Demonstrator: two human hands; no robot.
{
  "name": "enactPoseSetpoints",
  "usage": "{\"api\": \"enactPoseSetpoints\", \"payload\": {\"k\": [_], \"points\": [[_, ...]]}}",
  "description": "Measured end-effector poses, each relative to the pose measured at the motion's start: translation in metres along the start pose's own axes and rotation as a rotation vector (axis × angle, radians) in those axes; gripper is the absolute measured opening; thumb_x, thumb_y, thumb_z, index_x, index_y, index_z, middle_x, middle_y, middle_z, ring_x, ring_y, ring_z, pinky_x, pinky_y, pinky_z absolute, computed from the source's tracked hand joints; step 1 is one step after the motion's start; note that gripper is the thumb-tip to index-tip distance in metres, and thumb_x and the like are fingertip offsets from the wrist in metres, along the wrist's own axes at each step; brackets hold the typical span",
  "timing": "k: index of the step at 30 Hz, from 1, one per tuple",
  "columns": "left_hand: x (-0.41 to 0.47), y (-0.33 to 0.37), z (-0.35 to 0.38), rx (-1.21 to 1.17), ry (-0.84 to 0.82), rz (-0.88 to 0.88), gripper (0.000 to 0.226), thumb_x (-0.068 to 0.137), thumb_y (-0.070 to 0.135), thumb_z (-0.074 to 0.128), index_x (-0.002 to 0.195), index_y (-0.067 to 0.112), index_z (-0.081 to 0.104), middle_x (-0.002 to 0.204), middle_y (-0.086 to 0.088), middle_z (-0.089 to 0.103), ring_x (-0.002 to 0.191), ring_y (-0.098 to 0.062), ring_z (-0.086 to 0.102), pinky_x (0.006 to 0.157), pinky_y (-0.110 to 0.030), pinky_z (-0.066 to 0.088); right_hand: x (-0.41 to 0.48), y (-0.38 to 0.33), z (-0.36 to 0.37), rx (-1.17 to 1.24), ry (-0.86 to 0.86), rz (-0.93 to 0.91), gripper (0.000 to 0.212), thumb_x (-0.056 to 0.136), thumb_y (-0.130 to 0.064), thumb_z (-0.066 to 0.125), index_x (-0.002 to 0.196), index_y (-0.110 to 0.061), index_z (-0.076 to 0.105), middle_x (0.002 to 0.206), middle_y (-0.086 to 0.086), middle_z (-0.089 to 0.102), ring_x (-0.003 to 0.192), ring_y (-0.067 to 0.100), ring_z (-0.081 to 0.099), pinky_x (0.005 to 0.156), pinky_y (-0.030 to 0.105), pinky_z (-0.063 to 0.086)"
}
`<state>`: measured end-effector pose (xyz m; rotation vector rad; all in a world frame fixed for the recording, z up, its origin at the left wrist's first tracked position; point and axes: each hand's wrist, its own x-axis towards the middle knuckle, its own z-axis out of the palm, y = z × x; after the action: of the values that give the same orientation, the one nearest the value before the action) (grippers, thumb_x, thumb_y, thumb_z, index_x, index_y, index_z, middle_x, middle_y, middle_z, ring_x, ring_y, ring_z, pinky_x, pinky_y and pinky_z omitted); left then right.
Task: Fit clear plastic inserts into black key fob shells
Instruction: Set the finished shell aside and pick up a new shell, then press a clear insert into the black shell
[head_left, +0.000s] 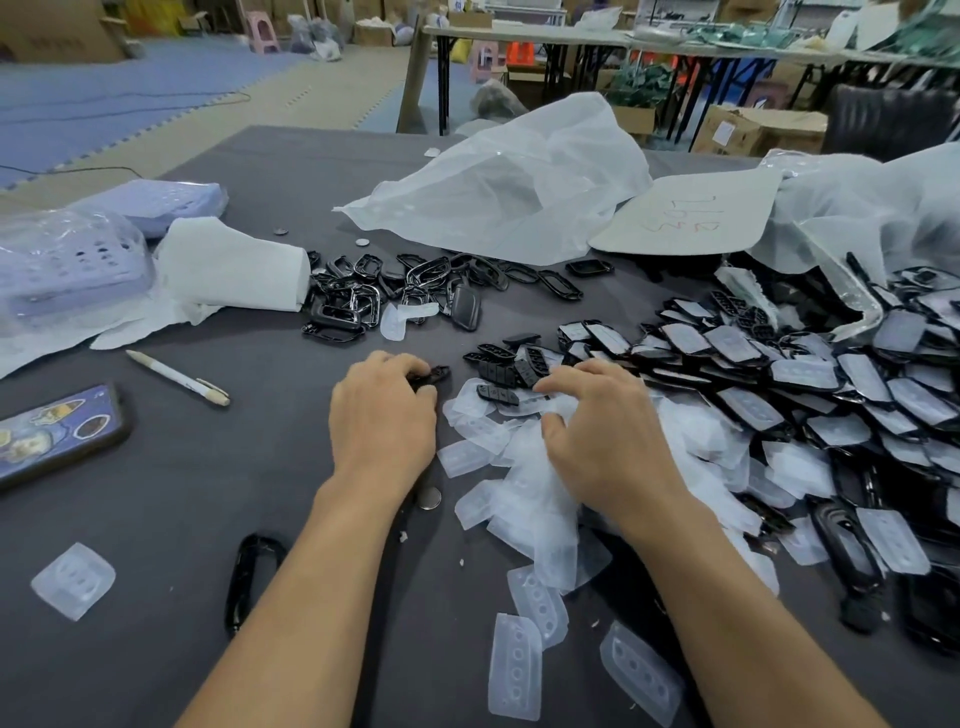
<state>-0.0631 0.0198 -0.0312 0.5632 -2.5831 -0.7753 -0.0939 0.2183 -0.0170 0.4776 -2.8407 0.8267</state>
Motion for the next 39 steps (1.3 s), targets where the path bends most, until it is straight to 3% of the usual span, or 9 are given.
{"api": "enactPoseSetpoints", "payload": {"k": [5, 8, 10, 15, 21, 24, 27, 32, 39], "points": [[-0.003, 0.008, -0.005, -0.149, 0.174, -0.115, 0.021, 0.098, 0.034, 0.061, 0.088, 0.028, 0.079, 0.075, 0.004, 0.072, 0.075, -0.025, 0.062, 0.075, -0.038, 0.044, 0.016, -0.013, 0.001, 0.077, 0.047, -0.039, 0.026, 0.094, -0.015, 0.064, 0.115, -0.024, 0.077, 0.117, 0.001, 0.071, 0.118, 0.021, 0.059, 0.108, 0.029, 0.042], [0.001, 0.011, -0.008, -0.691, 0.105, -0.324, 0.026, 0.094, 0.027, 0.063, 0.072, 0.017, 0.073, 0.069, 0.001, 0.073, 0.056, -0.021, 0.058, 0.055, -0.029, 0.049, 0.052, -0.023, -0.001, 0.072, 0.067, 0.003, 0.035, 0.096, -0.007, 0.055, 0.116, -0.025, 0.077, 0.119, 0.004, 0.075, 0.113, 0.026, 0.066, 0.103, 0.04, 0.051], [0.003, 0.011, -0.012, -0.984, 0.017, -0.445, 0.022, 0.099, 0.018, 0.064, 0.082, 0.016, 0.077, 0.075, -0.002, 0.078, 0.046, -0.017, 0.059, 0.044, -0.021, 0.044, 0.08, -0.028, -0.002, -0.015, -0.014, 0.061, 0.048, 0.091, 0.003, 0.053, 0.122, -0.025, 0.074, 0.127, 0.004, 0.072, 0.119, 0.026, 0.064, 0.105, 0.039, 0.051], [0.006, 0.011, -0.014, -1.284, -0.102, -0.504, 0.018, 0.104, 0.006, 0.058, 0.101, 0.005, 0.076, 0.087, -0.008, 0.08, 0.075, -0.019, 0.077, 0.062, -0.024, 0.06, 0.12, -0.034, 0.009, -0.281, -0.238, 0.069, 0.039, 0.087, 0.004, 0.055, 0.117, -0.015, 0.071, 0.122, 0.015, 0.069, 0.113, 0.034, 0.065, 0.095, 0.04, 0.056], [0.006, 0.012, -0.011, -1.408, -0.104, -0.495, 0.027, 0.105, 0.018, 0.06, 0.091, 0.001, 0.076, 0.092, -0.011, 0.08, 0.085, -0.021, 0.079, 0.074, -0.027, 0.064, 0.127, -0.033, 0.01, -0.314, -0.192, 0.027, 0.025, 0.086, -0.004, 0.066, 0.11, -0.011, 0.073, 0.114, 0.017, 0.071, 0.11, 0.035, 0.066, 0.095, 0.042, 0.056], [0.003, 0.011, -0.013, -1.333, -0.095, -0.454, 0.009, 0.091, 0.006, 0.076, 0.084, 0.007, 0.081, 0.086, -0.01, 0.08, 0.081, -0.017, 0.077, 0.072, -0.018, 0.059, 0.122, -0.032, 0.003, -0.259, -0.129, 0.026, 0.015, 0.084, -0.002, 0.07, 0.093, -0.013, 0.074, 0.1, 0.012, 0.075, 0.1, 0.032, 0.07, 0.088, 0.04, 0.058], [0.001, 0.008, -0.013, -1.23, -0.119, -0.417, 0.028, 0.084, -0.011, 0.074, 0.089, 0.015, 0.082, 0.083, -0.005, 0.079, 0.075, -0.011, 0.073, 0.068, -0.014, 0.056, 0.104, -0.031, -0.006, 0.0, -0.019, 0.089, 0.018, 0.086, -0.004, 0.07, 0.082, -0.021, 0.07, 0.086, 0.001, 0.073, 0.087, 0.022, 0.069, 0.078, 0.029, 0.054], [0.0, 0.016, -0.011, -1.296, -0.249, -0.398, 0.042, 0.092, -0.02, 0.055, 0.107, 0.015, 0.075, 0.097, -0.001, 0.08, 0.083, -0.012, 0.075, 0.07, -0.026, 0.062, 0.045, -0.041, -0.01, 0.972, -0.006, 0.231, 0.029, 0.09, 0.009, 0.066, 0.087, -0.018, 0.076, 0.071, 0.0, 0.07, 0.053, 0.014, 0.06, 0.049, 0.021, 0.048], [-0.011, 0.021, -0.008, -1.193, -0.273, -0.345, 0.023, 0.093, -0.008, 0.067, 0.107, 0.009, 0.073, 0.084, -0.007, 0.08, 0.071, -0.015, 0.076, 0.066, -0.03, 0.065, 0.005, -0.045, 0.0, 1.391, -0.078, 0.347, 0.016, 0.099, 0.008, 0.056, 0.094, -0.004, 0.065, 0.069, 0.014, 0.072, 0.057, 0.023, 0.071, 0.056, 0.025, 0.058]]}}
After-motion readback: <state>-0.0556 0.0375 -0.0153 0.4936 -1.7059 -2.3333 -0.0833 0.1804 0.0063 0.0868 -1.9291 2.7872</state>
